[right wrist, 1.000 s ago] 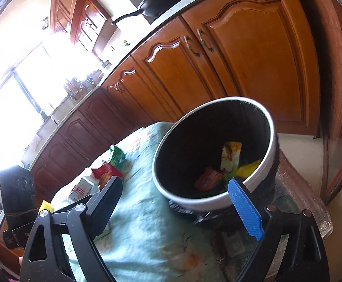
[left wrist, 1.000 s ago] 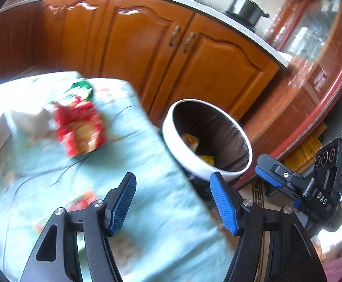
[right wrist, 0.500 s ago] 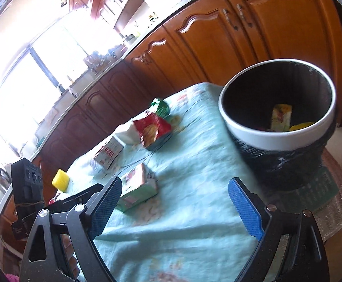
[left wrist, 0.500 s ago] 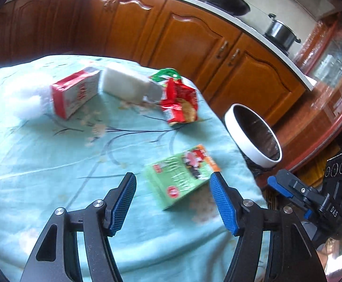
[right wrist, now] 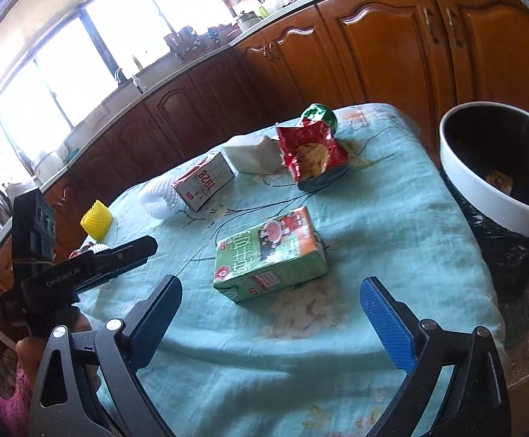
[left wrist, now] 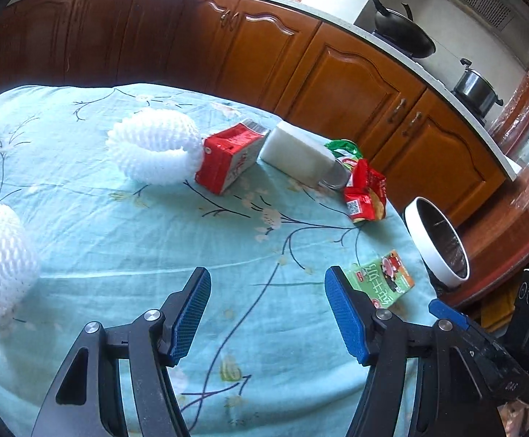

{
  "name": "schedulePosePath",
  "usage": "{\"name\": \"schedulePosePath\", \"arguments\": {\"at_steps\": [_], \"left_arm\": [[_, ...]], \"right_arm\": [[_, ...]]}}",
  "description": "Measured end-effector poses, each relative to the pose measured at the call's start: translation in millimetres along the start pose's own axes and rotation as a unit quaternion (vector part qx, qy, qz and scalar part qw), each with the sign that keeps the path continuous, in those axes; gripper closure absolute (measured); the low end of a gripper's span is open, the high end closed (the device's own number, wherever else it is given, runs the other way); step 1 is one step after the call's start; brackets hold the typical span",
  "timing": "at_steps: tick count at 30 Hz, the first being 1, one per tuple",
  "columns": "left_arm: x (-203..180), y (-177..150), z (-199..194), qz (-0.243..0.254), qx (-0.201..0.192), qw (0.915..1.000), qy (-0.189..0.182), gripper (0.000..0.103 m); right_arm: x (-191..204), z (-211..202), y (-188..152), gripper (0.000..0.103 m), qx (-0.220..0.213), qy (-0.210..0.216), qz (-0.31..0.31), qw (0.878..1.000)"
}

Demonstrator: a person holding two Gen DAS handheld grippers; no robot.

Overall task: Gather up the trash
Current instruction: 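Move both tools back over the table, left tool toward the white foam net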

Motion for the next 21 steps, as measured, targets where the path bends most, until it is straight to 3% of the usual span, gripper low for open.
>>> {"name": "schedulePosePath", "arguments": {"at_steps": [10,14,21], "left_arm": [[48.0,37.5,-12.1,-0.016,-0.028,0.9981,0.053,0.025],[64.8,58.2,-2.7,-0.023,-0.028,0.9967,0.073,0.022],[80.4,83.0,31.4,-0.039,-0.016,0.9962,0.076,0.023]], "right_arm": [[27.3,35.9,-3.8,0.001,0.036,-0.043,-0.125,0.991],[22.2,49.4,2.0,0.001,0.047,-0.048,-0.126,0.99],[15.5,64.0,12.4,0.001,0.057,-0.029,-0.096,0.993]]}}
Point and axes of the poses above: each gripper's, at about its wrist camera, not at the fingertips, and z roughly the way its jaws point, x to its left, y to its top, the point moved 8 cm from there along z, roughly the way its jaws point, and after that the axes turned 3 degrees about -y, right-handed, at the moved point
